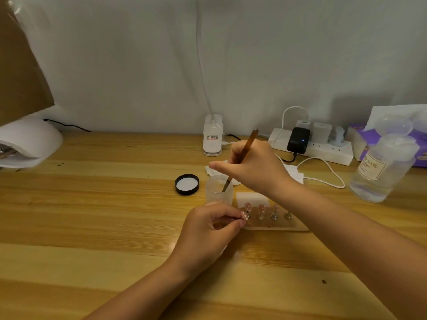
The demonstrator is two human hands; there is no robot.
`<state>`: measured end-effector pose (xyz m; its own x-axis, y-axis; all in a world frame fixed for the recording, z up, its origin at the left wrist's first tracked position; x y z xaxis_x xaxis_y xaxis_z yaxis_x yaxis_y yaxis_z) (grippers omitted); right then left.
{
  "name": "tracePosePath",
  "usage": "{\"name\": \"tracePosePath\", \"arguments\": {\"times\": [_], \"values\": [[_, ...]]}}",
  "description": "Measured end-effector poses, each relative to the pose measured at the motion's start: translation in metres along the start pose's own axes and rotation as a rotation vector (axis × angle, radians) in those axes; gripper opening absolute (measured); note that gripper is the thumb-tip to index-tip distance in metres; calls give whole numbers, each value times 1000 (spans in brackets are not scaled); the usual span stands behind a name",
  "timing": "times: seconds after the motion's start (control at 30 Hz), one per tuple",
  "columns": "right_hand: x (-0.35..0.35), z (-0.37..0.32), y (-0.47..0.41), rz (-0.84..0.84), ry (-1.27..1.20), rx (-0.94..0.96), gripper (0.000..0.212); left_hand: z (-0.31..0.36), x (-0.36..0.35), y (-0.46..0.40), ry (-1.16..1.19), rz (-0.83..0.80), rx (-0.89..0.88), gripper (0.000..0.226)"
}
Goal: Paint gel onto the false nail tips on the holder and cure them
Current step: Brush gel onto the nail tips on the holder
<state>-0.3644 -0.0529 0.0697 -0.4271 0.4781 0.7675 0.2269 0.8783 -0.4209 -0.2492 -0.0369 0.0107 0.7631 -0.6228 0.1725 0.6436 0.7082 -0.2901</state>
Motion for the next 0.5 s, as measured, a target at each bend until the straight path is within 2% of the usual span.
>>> {"name": "tracePosePath", "arguments": {"times": [0.17,0.33,0.5], "values": [[-13,-7,-3,-31,122,65,40,-2,0,0,2,7,4,28],[-18,-6,-6,-36,56,49,40,-2,0,0,-17,6,5,27],[-9,4,-10,11,-78,-65,40,-3,1,0,6,13,21,26]]}}
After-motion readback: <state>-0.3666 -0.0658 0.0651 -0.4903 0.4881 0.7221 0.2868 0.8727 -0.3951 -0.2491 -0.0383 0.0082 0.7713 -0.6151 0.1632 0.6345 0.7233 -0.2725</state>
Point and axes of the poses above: each hand's wrist, its own y-axis away from the middle knuckle, its own x-axis out of the back of the hand, z = x × y, the point moved 7 cm from there along -y, towards the middle knuckle, and after that the axes turned 11 degrees about y, right-handed, at the moved point
